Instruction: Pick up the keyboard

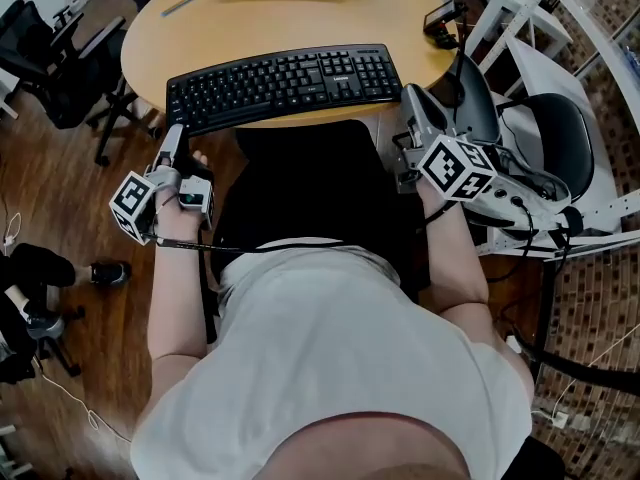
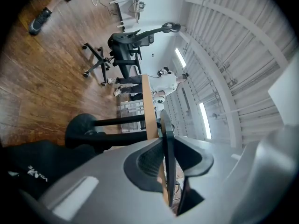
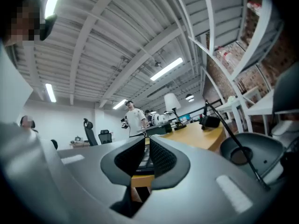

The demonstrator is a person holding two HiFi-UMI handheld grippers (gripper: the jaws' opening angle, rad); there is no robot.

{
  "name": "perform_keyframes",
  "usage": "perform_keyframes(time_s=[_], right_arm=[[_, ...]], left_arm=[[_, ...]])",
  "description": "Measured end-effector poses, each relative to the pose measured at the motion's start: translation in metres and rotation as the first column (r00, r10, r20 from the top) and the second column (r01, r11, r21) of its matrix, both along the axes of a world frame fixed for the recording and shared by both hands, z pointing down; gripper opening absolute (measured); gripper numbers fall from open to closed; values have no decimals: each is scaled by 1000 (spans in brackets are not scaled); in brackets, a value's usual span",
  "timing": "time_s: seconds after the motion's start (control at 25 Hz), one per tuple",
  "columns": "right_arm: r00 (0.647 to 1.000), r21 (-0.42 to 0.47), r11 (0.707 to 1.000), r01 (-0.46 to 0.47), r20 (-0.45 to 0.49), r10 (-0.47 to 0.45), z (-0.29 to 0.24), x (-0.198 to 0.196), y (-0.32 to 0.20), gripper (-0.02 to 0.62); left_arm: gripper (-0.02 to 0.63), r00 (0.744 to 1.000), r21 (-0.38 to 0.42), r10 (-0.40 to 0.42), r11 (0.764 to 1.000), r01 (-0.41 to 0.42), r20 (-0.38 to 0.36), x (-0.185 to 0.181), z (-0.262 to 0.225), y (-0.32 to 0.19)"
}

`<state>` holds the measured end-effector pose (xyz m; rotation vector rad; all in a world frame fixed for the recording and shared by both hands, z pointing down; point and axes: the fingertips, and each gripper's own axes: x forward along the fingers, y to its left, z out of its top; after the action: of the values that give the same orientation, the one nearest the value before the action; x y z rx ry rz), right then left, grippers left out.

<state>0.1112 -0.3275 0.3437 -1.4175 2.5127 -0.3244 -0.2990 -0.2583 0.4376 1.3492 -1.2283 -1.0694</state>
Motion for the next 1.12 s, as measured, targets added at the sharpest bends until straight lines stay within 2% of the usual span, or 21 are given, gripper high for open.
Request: perform_keyframes(time_s=[0.12,0.28,0.36,0.56,0.6,0.68,0.72,0.96,1.12], right_arm=[[991,-123,992,-23,126,39,23,22,-15,108],[957,-240,971,13,286,58,50,32,-26,184],[938,-264,963,43,342,52,56,28,-27,187],[916,-311,943,116,402,20,66,7,-26,184],[908,-312,942,124,418,19,66,6,-26,177],[896,-306,942,137,443,14,64,6,-24,120],[893,-304,942,140,449,13,64,6,-23,100],[890,-303,946,113,454,39,63,21,-11,103],[880,-282,952,122,473,27,60,26,-16,112]], left_arm=[[82,1000,3,6,1000,-6,4,-1,0,1],[82,1000,-5,2,1000,-2,6,-3,1,0],[82,1000,-7,8,1000,-8,3,-3,3,1],[80,1000,-22,17,1000,-17,3,-5,3,7],[80,1000,-26,19,999,-19,5,-4,3,7],[82,1000,-34,18,999,-18,2,-5,5,7],[82,1000,-40,17,999,-17,1,-6,7,7],[82,998,-17,61,998,-60,14,4,3,-6],[83,998,-19,58,998,-58,19,6,4,-10]])
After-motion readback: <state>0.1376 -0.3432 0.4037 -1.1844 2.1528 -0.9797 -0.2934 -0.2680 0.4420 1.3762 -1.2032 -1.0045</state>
